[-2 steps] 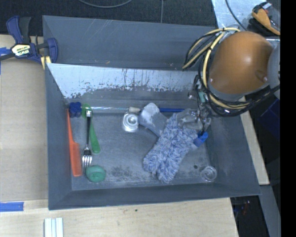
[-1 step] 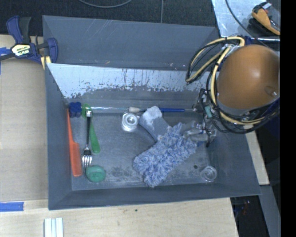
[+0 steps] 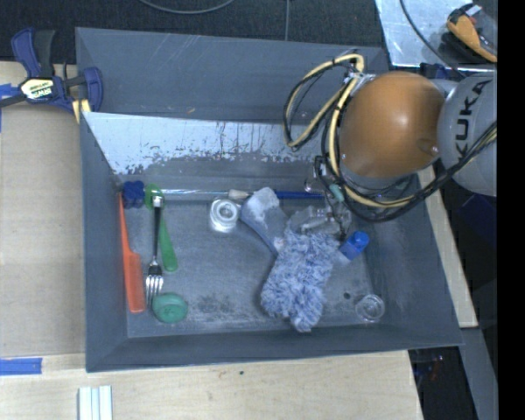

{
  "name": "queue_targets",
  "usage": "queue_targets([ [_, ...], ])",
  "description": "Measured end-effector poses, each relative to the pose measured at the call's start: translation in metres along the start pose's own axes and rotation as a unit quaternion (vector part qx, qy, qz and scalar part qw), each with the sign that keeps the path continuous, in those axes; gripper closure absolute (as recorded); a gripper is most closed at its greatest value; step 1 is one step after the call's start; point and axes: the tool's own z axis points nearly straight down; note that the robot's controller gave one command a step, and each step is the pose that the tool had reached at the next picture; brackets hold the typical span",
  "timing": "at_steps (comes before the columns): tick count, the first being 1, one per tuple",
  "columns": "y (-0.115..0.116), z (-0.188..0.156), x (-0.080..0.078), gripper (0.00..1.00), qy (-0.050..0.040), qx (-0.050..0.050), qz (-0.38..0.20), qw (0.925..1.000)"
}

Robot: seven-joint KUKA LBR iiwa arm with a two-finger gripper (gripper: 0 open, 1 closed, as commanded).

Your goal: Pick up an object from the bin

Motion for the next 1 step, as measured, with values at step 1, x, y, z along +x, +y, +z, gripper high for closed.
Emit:
queue_targets([
  [1, 0.0118, -0.0767, 0.0123, 1.0, -0.0015, -0.002, 0.022, 0.9997],
])
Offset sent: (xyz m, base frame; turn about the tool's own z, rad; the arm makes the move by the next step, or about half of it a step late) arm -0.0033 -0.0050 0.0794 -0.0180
